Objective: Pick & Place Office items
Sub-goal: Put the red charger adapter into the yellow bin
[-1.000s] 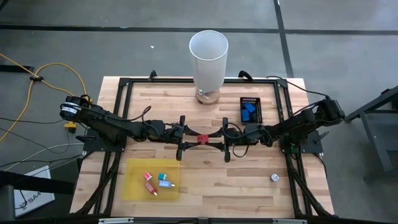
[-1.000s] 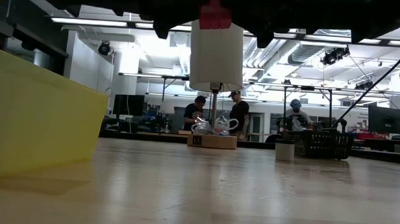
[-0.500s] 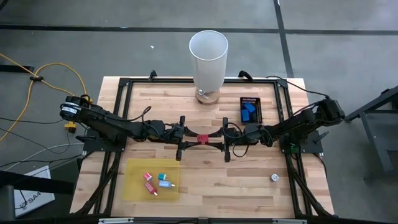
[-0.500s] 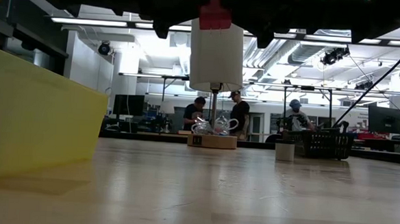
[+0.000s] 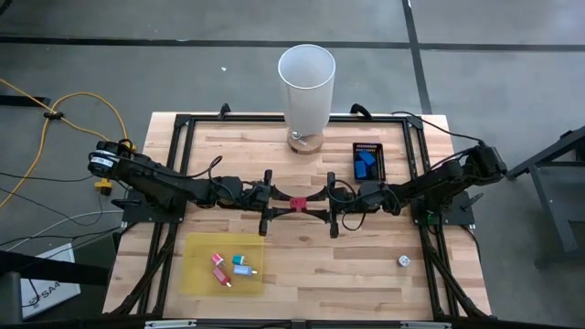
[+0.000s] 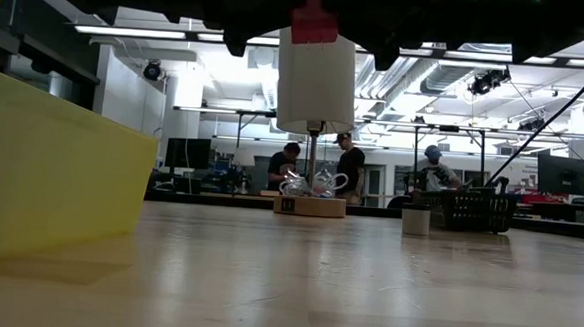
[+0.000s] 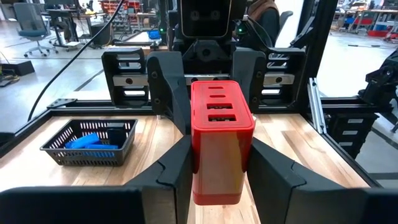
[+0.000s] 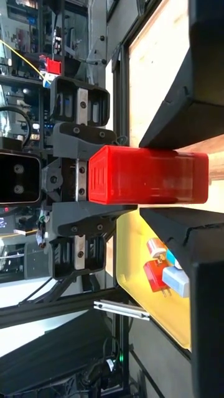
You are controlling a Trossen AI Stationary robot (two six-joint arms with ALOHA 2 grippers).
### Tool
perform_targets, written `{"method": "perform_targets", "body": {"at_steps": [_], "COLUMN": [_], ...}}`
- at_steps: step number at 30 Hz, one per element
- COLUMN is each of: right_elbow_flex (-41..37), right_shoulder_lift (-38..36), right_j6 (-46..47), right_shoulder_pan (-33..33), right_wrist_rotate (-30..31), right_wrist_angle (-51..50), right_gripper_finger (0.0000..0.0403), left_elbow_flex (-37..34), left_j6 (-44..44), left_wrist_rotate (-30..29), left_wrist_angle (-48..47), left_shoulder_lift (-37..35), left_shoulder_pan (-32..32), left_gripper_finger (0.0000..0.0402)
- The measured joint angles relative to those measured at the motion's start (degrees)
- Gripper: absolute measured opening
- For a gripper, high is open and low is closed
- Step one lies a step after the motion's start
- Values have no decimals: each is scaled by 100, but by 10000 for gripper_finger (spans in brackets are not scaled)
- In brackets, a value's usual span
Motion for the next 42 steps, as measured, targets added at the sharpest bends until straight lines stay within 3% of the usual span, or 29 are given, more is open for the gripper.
{"method": "perform_targets", "body": {"at_steps": [42], "right_elbow_flex": [2], "right_shoulder_lift": [2], "right_j6": [-3], "right_shoulder_pan": [0], "right_wrist_rotate": [-136], "right_wrist_angle": [-4], "right_gripper_finger": [145], "left_elbow_flex": [2], "left_j6": [-24], "left_wrist_rotate": [14], "left_wrist_angle": [0], "left_shoulder_lift": [0], "left_shoulder_pan": [-15], "left_gripper_finger": [117]}}
